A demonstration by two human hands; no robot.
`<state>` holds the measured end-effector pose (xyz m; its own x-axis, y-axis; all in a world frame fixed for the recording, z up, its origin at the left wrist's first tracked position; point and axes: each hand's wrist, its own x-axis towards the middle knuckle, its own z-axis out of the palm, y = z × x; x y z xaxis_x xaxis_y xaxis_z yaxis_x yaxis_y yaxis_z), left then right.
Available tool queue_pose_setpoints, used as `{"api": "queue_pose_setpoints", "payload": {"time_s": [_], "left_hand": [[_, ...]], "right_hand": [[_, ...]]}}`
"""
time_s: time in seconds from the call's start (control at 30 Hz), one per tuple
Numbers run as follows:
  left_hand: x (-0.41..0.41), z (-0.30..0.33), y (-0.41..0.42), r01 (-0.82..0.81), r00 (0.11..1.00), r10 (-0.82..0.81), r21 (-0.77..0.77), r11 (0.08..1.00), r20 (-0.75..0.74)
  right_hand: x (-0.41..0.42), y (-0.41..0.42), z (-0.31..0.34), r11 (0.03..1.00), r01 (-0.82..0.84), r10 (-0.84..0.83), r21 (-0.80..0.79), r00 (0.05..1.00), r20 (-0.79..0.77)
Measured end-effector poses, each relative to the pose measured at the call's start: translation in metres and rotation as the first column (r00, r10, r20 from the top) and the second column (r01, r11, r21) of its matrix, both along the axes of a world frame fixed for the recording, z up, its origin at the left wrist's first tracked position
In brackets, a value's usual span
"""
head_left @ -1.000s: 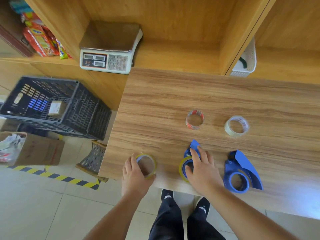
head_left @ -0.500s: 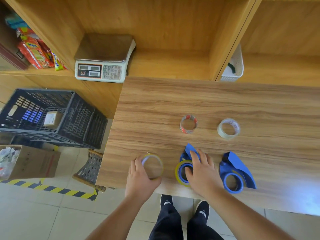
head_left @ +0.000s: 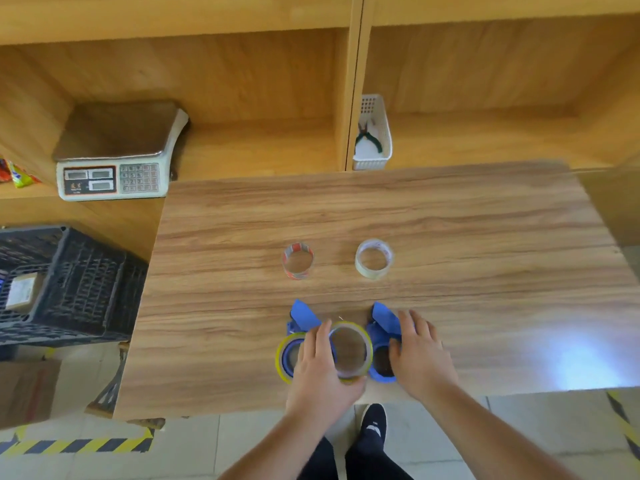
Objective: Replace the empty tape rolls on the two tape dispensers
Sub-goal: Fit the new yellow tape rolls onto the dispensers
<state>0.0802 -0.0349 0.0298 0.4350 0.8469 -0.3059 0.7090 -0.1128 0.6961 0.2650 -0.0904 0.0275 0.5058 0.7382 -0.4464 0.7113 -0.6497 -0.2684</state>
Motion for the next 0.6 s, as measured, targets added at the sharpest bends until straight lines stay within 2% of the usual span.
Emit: {"api": "queue_pose_setpoints", "payload": {"time_s": [0.13, 0.3, 0.6], "left_hand": [[0.034, -0.009, -0.024, 0.048, 0.999, -0.048, 0.012, 0.999, -0.023], [0.058, -0.019, -0.038, 0.063, 0.995, -0.063, -0.009, 0.998, -0.079], [0.075, -0.034, -0.053, 0.02, 0.983, -0.029, -0.05, 0.999, -0.179]], "right_hand": [[0.029, -0.018, -0.014, 0.996, 0.059, -0.065, -0.066, 0.993, -0.096], [0.047, -0.032, -0.024, 0.991, 0.02, -0.04, -0.135, 0.988, -0.147], [0.055, -0.04, -0.03, 0.993, -0.034, 0.012, -0.109, 0.981, -0.196]]}}
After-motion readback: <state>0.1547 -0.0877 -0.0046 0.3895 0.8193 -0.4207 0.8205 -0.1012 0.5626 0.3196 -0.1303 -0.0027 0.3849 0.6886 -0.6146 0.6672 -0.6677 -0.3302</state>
